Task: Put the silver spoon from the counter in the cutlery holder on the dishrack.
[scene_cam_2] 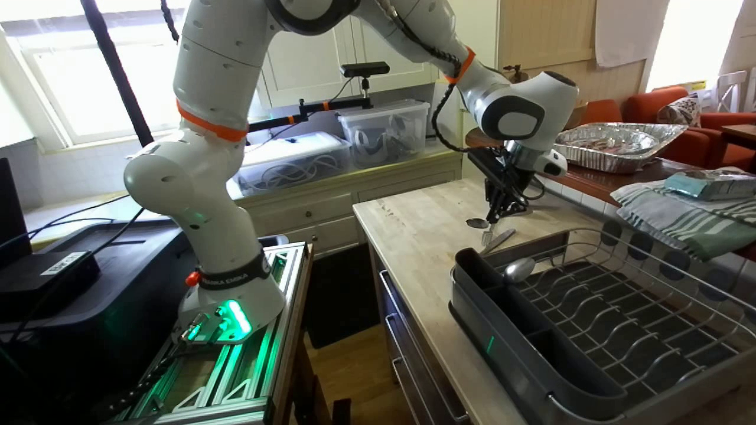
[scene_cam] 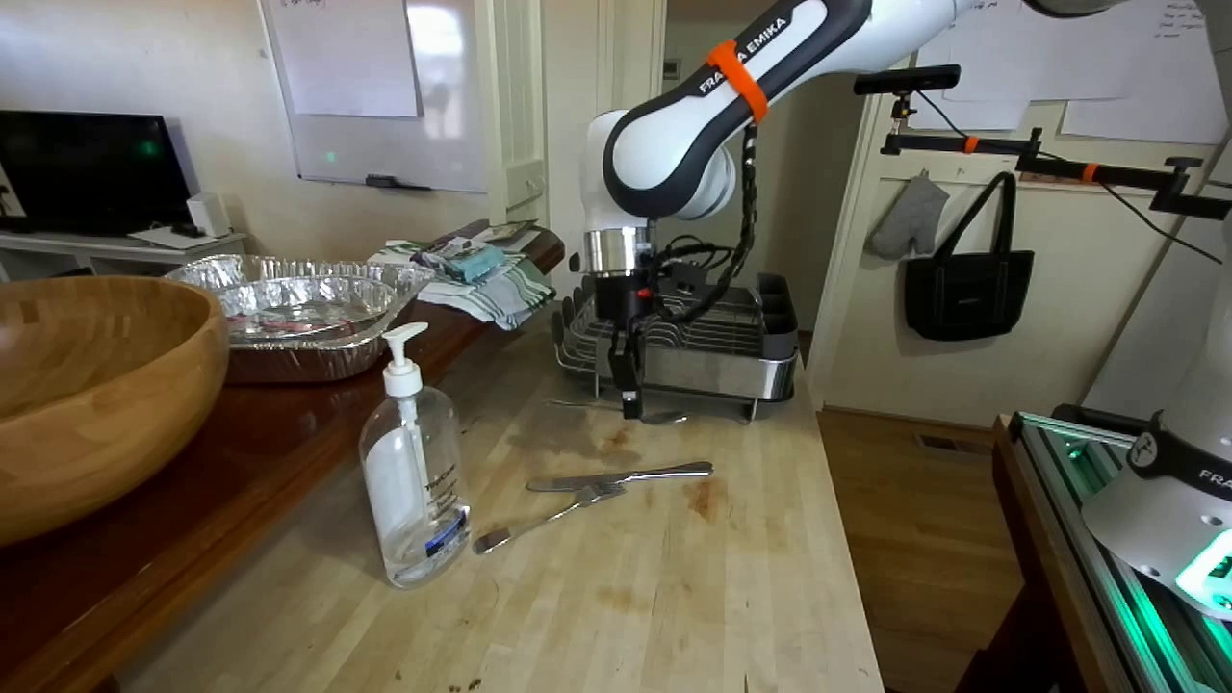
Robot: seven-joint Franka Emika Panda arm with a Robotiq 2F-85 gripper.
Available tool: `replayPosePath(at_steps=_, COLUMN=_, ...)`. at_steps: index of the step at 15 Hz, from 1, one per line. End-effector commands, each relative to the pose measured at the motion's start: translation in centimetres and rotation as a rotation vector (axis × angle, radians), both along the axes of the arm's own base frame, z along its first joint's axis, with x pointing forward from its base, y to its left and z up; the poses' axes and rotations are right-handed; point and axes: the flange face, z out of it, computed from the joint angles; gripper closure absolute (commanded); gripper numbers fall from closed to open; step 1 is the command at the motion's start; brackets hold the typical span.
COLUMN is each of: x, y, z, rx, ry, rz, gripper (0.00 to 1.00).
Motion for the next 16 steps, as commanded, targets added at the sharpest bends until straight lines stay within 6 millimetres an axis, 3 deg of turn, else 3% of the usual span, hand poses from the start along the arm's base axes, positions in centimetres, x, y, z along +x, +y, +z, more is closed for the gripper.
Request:
replayPosePath(at_steps=1, x=-1.7, y=-1.4, z=3.1, rx=0.047, ry=0.078, rz=0.002, gripper=0.98)
replayPosePath(at_steps=8, x=-3.8, y=-2.5, z=8.1, rx=-0.006, ry=0.244, rz=-0.034, gripper=0.98)
replayPosePath(at_steps=16, x=-6.7, y=-5.0, z=11.0, rx=-0.017, ry=0.436, rz=-0.079, gripper=0.98)
